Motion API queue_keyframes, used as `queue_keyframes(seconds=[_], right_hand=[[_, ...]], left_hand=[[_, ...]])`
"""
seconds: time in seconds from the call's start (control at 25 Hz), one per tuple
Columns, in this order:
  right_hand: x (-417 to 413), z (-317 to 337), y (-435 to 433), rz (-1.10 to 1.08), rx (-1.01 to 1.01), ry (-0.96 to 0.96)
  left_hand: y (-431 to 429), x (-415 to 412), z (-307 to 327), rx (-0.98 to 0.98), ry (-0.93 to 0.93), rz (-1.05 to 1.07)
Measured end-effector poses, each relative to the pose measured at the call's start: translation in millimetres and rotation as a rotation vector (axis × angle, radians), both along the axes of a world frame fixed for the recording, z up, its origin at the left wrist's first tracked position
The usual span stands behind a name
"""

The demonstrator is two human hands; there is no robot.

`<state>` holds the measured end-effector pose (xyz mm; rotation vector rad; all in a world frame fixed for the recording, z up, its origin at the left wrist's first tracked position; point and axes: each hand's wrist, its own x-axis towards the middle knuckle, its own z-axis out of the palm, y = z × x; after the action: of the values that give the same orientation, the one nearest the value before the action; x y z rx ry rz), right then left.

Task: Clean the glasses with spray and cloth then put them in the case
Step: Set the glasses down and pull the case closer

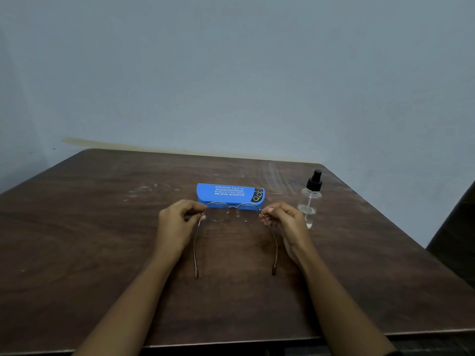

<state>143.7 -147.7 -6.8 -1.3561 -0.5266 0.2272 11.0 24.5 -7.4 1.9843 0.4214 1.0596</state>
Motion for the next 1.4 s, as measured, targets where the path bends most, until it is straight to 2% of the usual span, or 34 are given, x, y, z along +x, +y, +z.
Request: queue_keyframes(seconds=[0.8, 1.04, 1.24, 1.4], right_hand=[[-6.2, -1.5, -2.9, -0.018, -0.186, -0.075], [-3.0, -3.0, -1.9, -0.104, -0.128, -0.023], [1.1, -4.2, 0.4, -0.157, -0.188, -0.201], [13.9, -2.8, 6.7, -0.13, -0.266, -0.392]], left_hand=[[2.5, 1.3, -5.6, 0.01, 0.095, -0.035], [6.7, 3.5, -9.0, 0.01, 0.096, 0.018], [16.8, 12.4, -5.1, -0.037, 0.119, 0.122], [31.3, 30.6, -2.0, -0.046, 0.14, 0.04]])
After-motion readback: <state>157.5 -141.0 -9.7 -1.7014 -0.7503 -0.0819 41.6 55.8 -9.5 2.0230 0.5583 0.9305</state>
